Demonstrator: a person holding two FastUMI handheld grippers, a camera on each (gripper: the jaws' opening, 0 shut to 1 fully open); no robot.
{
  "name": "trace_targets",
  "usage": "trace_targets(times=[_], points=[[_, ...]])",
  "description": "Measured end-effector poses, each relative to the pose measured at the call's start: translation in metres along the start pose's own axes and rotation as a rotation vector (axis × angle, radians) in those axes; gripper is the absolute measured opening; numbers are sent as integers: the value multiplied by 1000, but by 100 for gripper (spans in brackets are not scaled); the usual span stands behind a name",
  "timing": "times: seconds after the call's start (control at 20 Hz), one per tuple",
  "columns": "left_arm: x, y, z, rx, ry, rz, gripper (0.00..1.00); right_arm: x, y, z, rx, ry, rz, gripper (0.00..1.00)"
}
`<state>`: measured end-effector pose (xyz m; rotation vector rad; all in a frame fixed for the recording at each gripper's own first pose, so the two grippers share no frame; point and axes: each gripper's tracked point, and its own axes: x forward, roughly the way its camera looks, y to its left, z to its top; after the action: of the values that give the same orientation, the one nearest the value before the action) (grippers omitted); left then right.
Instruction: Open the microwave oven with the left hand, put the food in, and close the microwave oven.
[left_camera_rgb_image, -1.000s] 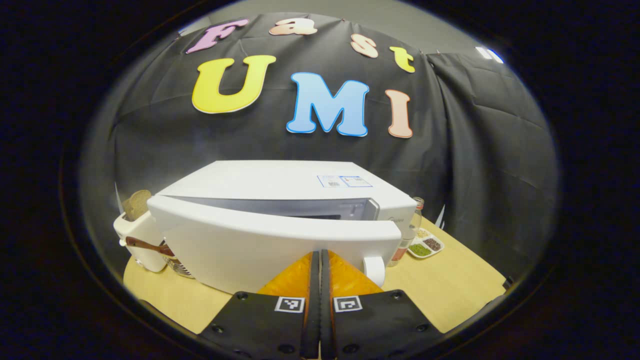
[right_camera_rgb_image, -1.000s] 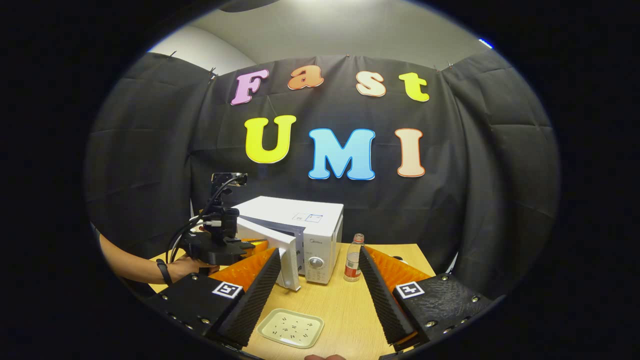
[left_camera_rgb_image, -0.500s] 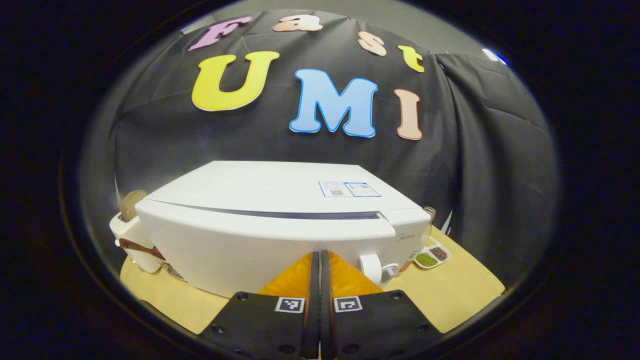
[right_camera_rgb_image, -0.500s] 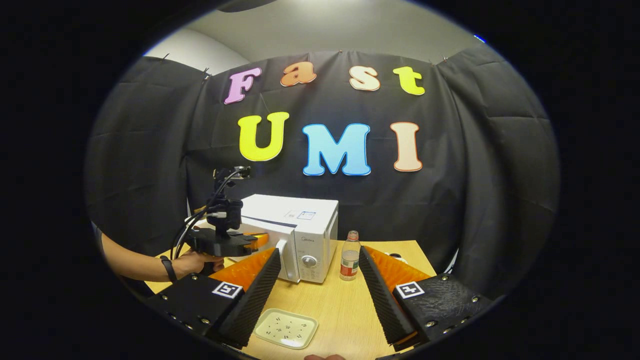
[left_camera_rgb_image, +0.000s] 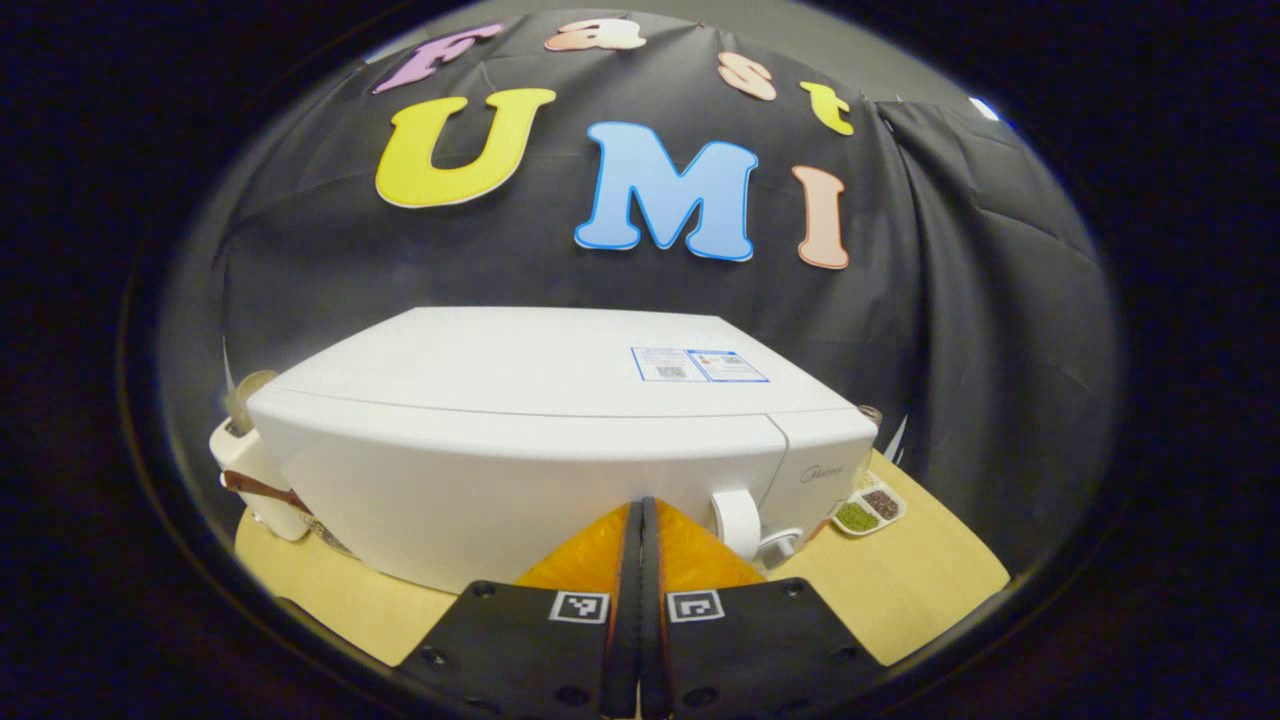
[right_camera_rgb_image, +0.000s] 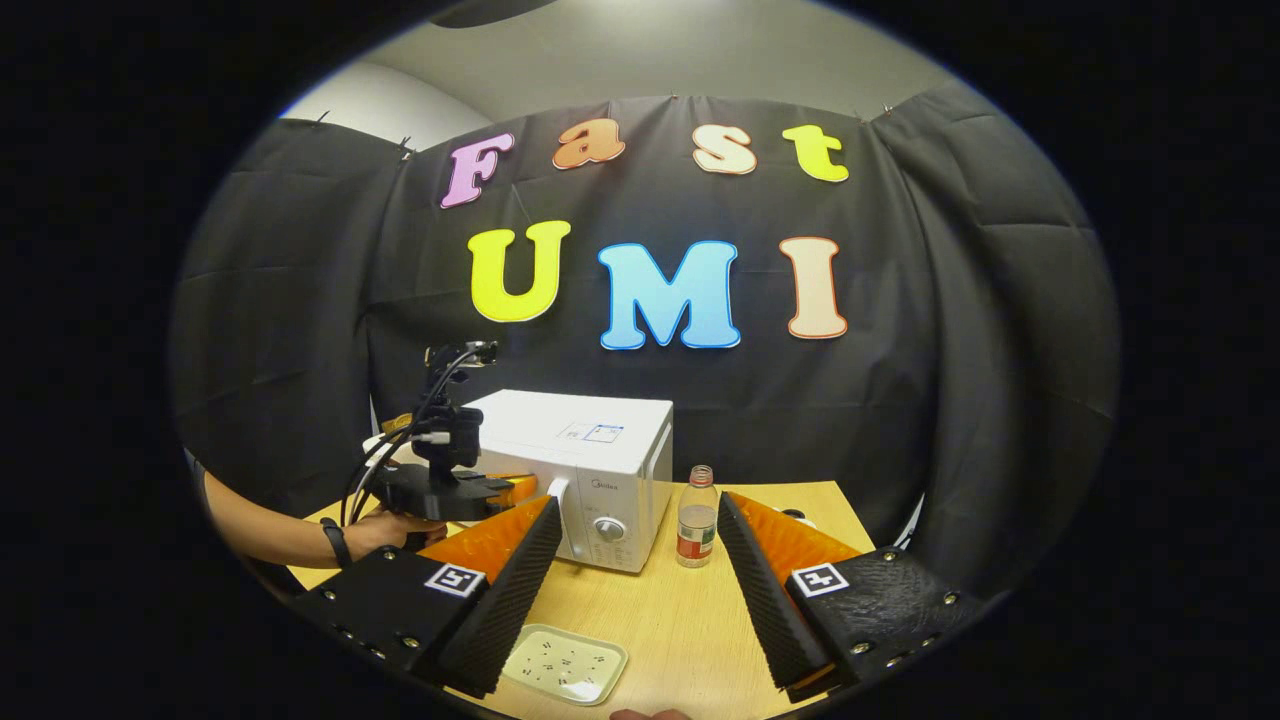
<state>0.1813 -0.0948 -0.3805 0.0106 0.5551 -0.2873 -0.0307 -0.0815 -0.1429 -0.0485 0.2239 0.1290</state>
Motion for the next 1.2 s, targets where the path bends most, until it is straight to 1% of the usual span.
trace_targets(times=[0.15,0.3,0.35,0.4,0.5,0.55,0.6,0.65,0.8,0.9,1.0,1.15,1.2], points=[[-3,1,1,-9,-2,3,7,5,1,-1,2,6,8,96],[-11,6,15,-3,-44,30,7,9,4,1,14,4,16,96],[-21,5,24,0,-66,26,7,10,5,3,13,0,16,98],[-34,5,33,13,-87,26,7,10,5,8,9,-8,17,96],[-72,-7,54,19,-130,-18,8,12,7,18,-3,-32,14,96],[-84,-10,60,8,-137,-42,23,14,6,25,-10,-47,9,96],[-100,-9,72,5,-156,-39,38,16,4,33,-11,-63,0,95],[-122,-2,92,-1,-198,-7,52,19,3,41,-6,-77,-9,95],[-191,10,158,-20,-358,49,96,26,-4,69,11,-119,-51,95],[-228,17,191,-17,-422,71,95,27,-7,90,8,-150,-81,97],[-254,26,213,-23,-446,86,95,23,-12,112,7,-174,-124,95],[-282,35,233,-50,-456,81,95,16,-16,134,47,-185,-171,95],[-289,38,236,-44,-459,85,95,13,-17,139,64,-184,-180,95]])
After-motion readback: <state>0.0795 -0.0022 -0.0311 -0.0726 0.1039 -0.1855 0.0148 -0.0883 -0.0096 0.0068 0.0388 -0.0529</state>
